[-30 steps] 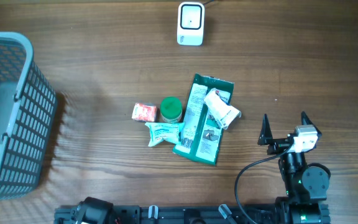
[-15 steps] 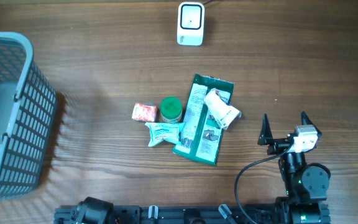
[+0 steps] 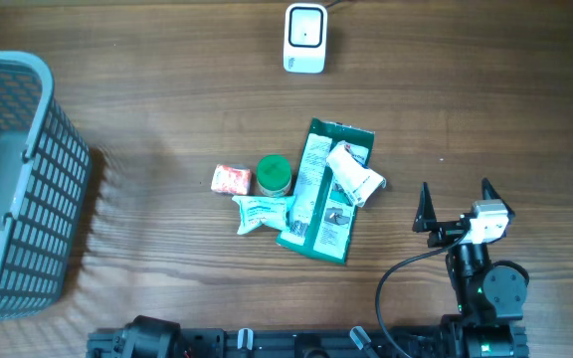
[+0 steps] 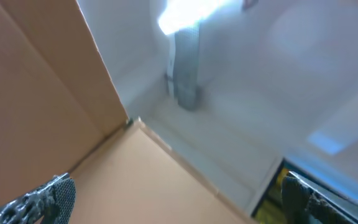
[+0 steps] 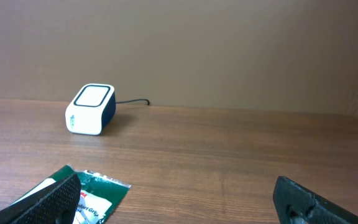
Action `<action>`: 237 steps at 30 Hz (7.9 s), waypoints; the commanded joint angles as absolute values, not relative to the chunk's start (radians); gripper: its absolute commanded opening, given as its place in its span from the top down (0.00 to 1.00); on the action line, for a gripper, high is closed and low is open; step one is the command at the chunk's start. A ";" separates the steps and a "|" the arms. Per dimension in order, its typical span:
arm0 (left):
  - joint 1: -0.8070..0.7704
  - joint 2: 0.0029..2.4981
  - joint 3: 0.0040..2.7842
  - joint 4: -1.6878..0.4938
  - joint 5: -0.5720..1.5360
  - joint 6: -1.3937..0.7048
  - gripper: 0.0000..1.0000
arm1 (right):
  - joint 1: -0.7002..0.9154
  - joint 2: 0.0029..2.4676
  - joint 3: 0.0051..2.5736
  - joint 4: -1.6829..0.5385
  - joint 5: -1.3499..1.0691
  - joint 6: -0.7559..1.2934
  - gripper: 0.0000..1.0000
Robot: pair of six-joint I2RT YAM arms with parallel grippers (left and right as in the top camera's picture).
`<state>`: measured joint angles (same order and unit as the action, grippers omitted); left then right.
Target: Scan the item barcode
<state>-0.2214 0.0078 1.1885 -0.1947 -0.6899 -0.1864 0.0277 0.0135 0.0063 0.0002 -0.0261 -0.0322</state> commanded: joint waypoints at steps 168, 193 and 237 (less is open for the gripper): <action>-0.099 0.007 0.196 -0.768 -0.764 -1.029 0.00 | 0.028 0.010 0.005 0.002 -0.038 -0.046 0.00; -0.099 0.007 0.196 -0.768 -0.764 -1.029 0.00 | 0.028 0.012 0.065 0.098 0.000 0.235 0.00; -0.099 0.007 0.196 -0.768 -0.764 -1.029 0.00 | 0.304 1.030 0.858 0.139 -0.176 0.395 0.00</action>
<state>-0.0944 0.0090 0.2047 -0.7670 -0.7578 -1.0306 0.2890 1.0008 0.8417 0.1772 -0.1749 0.3180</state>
